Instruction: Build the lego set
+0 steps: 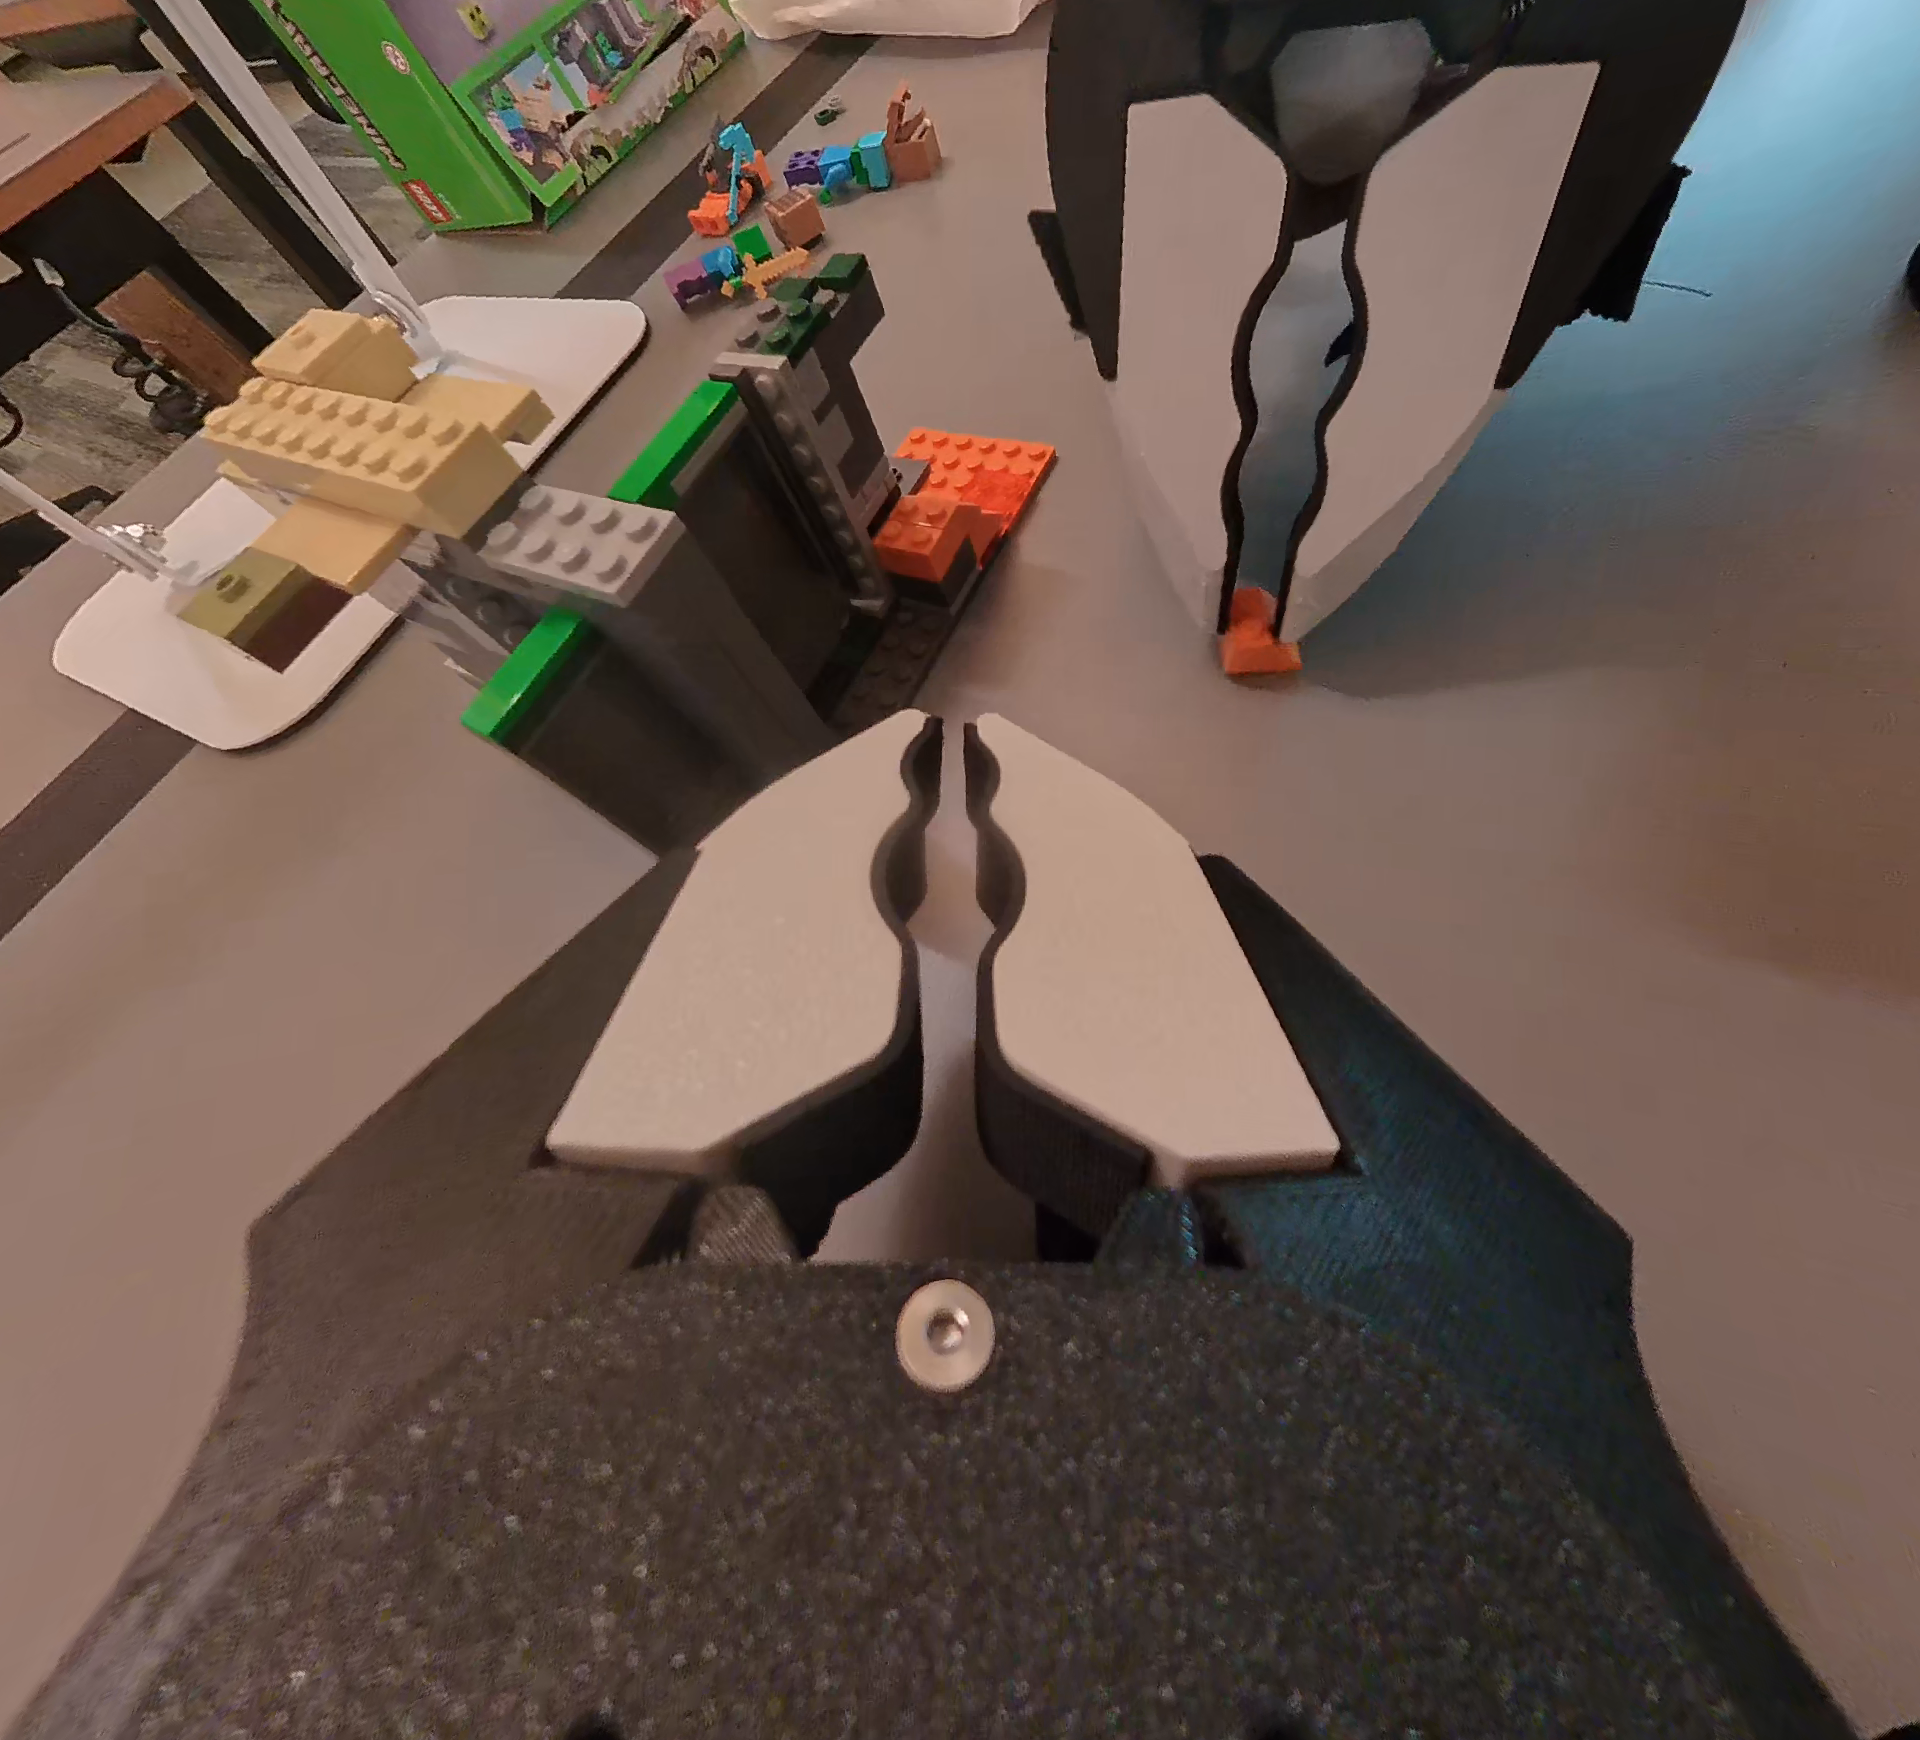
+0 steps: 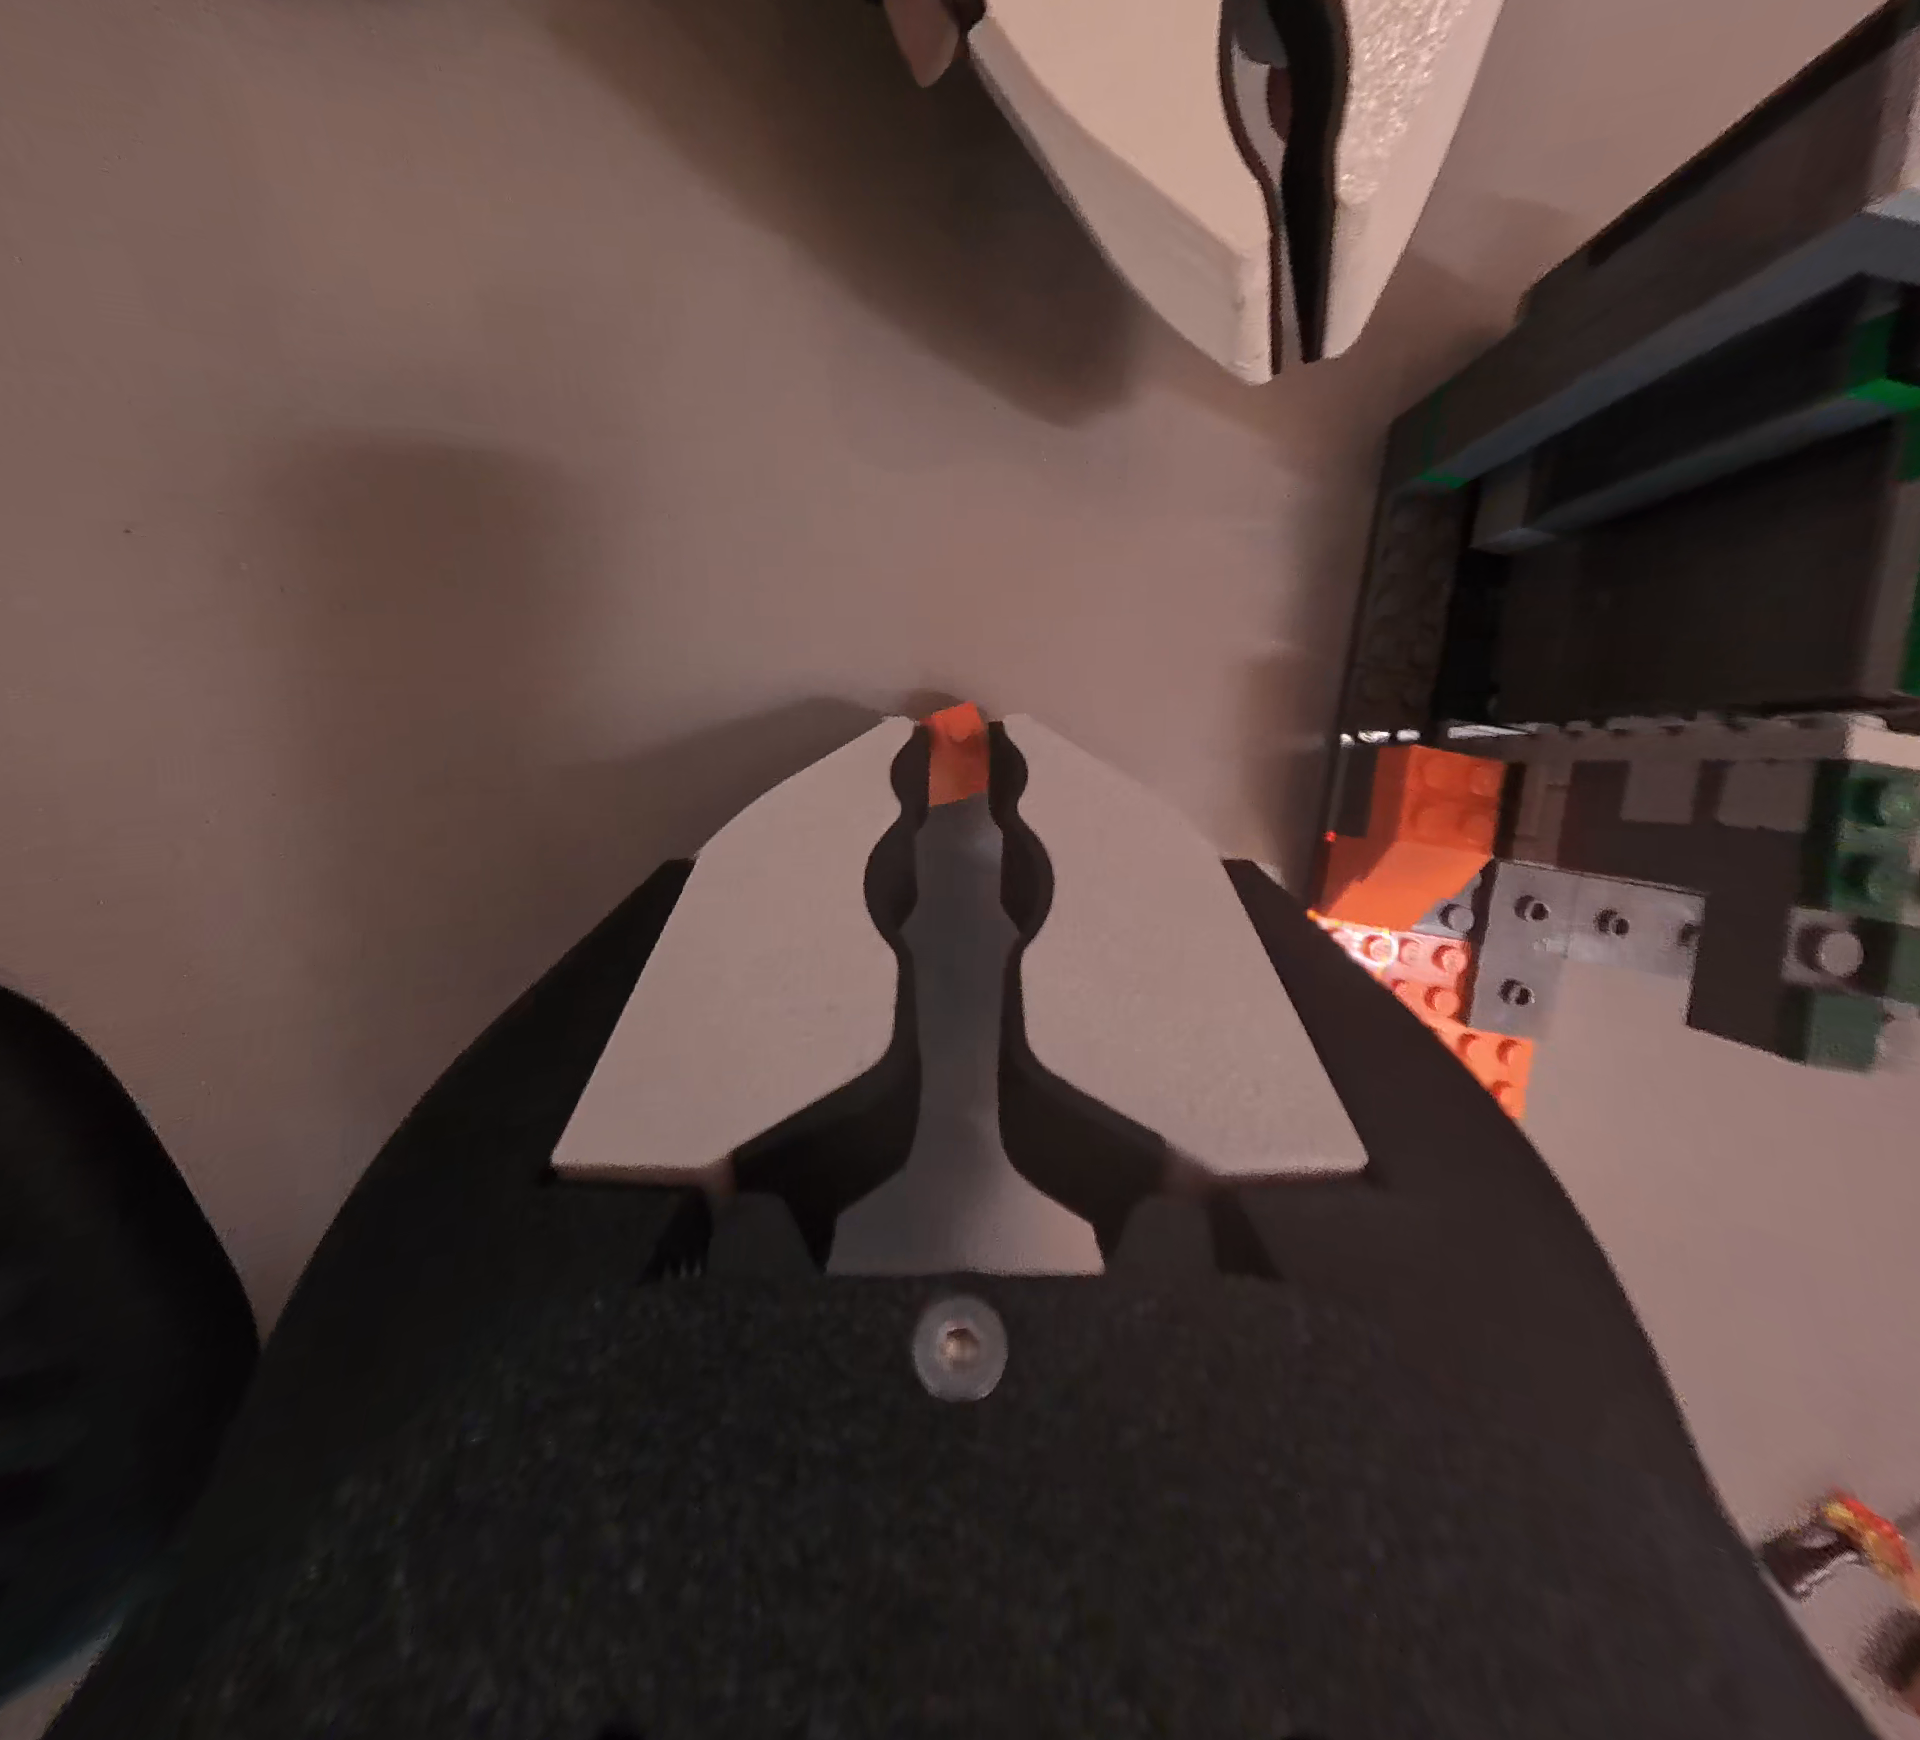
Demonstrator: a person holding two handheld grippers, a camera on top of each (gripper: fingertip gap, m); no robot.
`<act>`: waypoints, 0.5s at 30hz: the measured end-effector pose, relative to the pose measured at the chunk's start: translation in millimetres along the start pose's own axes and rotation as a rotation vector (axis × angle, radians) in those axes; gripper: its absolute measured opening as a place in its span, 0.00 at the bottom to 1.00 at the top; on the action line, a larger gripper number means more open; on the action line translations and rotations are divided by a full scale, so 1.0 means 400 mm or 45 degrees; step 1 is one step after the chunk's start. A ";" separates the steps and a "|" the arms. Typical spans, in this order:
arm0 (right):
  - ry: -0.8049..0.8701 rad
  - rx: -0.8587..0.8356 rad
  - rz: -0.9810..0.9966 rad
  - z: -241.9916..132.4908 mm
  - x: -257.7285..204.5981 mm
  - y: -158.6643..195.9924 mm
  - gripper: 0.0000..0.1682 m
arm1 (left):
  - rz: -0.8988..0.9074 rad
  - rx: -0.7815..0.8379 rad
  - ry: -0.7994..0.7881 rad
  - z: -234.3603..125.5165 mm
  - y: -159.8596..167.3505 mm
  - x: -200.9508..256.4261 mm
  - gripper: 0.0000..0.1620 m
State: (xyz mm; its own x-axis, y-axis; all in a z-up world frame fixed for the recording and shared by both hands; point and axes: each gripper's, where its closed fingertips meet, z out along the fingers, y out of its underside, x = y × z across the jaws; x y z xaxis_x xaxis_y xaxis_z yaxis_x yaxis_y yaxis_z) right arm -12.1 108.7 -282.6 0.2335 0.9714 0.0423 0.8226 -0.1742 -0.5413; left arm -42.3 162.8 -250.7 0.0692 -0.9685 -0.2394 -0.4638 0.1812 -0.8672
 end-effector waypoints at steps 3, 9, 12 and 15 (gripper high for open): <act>0.063 0.048 0.055 -0.011 0.018 -0.004 0.05 | -0.003 -0.003 0.005 0.001 0.001 0.000 0.02; 0.167 0.068 0.118 -0.026 0.047 0.008 0.04 | 0.003 -0.004 0.004 0.001 0.001 0.002 0.02; 0.229 0.079 0.141 -0.032 0.068 0.004 0.04 | 0.005 -0.005 0.003 0.001 0.001 0.002 0.02; 0.339 0.105 0.170 -0.044 0.102 -0.007 0.04 | 0.007 -0.005 0.004 0.001 0.001 0.003 0.02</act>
State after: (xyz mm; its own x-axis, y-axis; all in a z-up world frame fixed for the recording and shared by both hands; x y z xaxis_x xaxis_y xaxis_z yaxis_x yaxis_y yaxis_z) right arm 4.4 146.1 -264.6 0.4731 0.8627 0.1790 0.7333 -0.2730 -0.6226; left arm -42.3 162.0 -251.5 0.0641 -0.9680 -0.2425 -0.4677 0.1855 -0.8642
